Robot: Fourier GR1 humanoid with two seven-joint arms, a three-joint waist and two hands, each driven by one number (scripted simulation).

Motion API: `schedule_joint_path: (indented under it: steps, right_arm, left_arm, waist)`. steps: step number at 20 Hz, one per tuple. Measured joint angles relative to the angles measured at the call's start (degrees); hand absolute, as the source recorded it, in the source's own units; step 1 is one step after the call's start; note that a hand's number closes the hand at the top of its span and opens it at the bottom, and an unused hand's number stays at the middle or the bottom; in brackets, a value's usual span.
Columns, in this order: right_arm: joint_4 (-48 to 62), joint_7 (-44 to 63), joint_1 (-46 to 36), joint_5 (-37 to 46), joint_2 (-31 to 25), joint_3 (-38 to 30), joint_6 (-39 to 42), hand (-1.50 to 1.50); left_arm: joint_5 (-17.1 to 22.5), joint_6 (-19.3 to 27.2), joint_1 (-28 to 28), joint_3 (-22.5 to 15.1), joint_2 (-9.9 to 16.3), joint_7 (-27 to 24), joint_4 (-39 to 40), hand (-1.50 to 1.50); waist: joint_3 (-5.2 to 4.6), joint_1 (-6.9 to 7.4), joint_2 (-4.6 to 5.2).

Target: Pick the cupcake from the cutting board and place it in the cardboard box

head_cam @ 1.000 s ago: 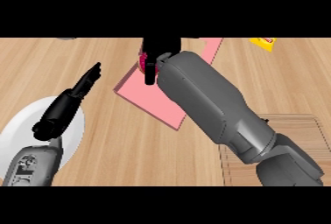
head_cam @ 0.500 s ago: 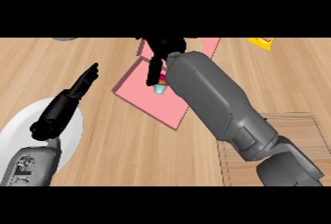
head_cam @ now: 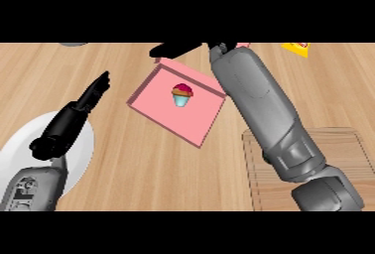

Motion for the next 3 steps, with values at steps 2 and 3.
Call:
schedule_joint_path:
  steps: [2, 3]
  right_arm:
    - [0.72, -2.59, 1.02, -1.98, -0.07, -2.59, -1.70, -1.50]
    - [1.11, -4.08, 1.65, -2.68, -0.06, -3.69, -2.51, -1.50]
  left_arm:
    - [-0.18, -0.06, 0.46, -0.12, -0.01, -0.26, 0.00, 0.00]
    - [-0.16, -0.03, 0.11, 0.06, 0.04, -0.05, 0.08, 0.00]
  waist:
    - [-0.03, -0.08, -0.03]
    - [-0.05, -0.20, -0.05]
